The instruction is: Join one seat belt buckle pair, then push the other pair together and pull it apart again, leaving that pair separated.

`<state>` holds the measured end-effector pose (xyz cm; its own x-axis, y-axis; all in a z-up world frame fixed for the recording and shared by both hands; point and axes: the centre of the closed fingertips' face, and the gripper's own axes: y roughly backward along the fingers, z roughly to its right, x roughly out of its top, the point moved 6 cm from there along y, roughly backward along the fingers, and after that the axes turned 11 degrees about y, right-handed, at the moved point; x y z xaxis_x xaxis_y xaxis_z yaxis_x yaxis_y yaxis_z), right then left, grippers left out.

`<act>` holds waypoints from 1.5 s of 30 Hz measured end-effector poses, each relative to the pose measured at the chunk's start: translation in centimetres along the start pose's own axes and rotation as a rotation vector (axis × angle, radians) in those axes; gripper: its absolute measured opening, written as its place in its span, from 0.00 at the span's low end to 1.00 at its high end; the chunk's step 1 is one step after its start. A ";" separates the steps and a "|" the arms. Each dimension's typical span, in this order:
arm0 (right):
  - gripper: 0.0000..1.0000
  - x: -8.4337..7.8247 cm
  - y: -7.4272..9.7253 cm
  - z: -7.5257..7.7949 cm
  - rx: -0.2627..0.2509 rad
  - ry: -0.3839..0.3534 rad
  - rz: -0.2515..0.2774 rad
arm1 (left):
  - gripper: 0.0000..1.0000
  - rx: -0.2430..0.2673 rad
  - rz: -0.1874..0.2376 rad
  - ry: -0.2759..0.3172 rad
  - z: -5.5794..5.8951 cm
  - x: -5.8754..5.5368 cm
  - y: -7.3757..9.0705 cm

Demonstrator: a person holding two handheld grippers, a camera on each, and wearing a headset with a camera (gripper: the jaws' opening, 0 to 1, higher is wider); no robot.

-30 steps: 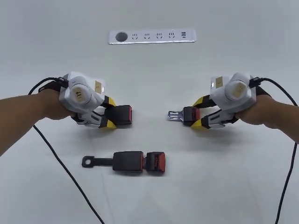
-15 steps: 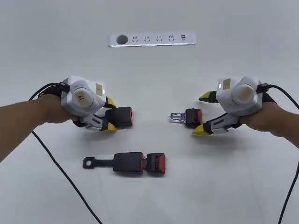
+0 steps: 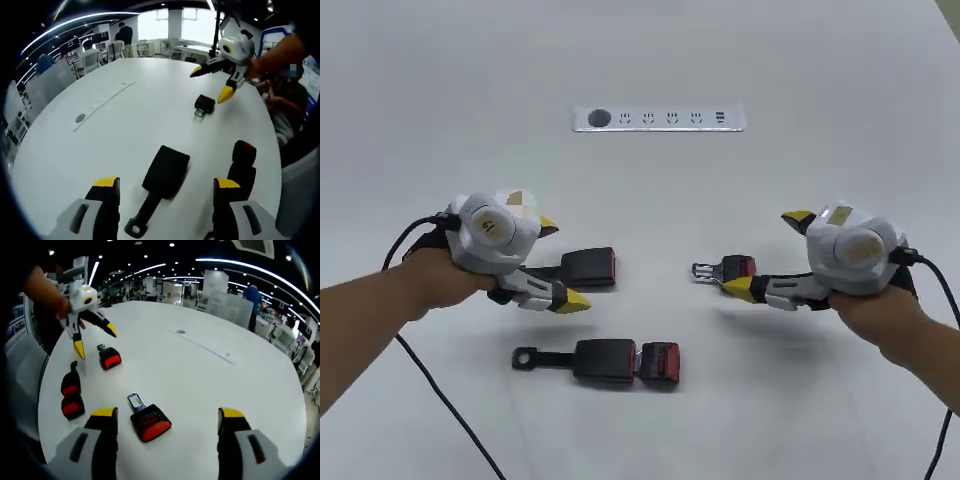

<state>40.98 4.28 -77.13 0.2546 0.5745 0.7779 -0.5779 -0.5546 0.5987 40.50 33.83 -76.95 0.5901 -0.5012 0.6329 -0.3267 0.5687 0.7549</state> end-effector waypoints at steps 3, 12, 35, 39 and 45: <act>0.87 0.1 0.4 -0.8 -0.034 -0.054 0.022 | 0.86 0.038 0.085 0.034 0.7 0.2 0.9; 0.95 0.4 2.1 -3.0 -0.099 -0.079 0.031 | 1.00 0.126 0.216 0.200 2.8 -0.4 3.6; 0.97 -0.9 7.0 -9.2 -0.127 -0.107 0.073 | 1.00 0.178 0.338 0.347 7.3 -7.2 8.9; 0.97 -1.4 8.4 -10.3 -0.143 -0.132 0.093 | 1.00 0.181 0.342 0.334 8.1 -8.0 9.9; 0.98 -1.6 9.9 -11.5 -0.150 -0.133 0.105 | 1.00 0.189 0.397 0.356 8.9 -8.7 11.9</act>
<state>25.88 4.78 -74.64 0.2812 0.4283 0.8588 -0.7131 -0.5056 0.4857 24.89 39.22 -71.94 0.5967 -0.0033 0.8025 -0.6817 0.5254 0.5091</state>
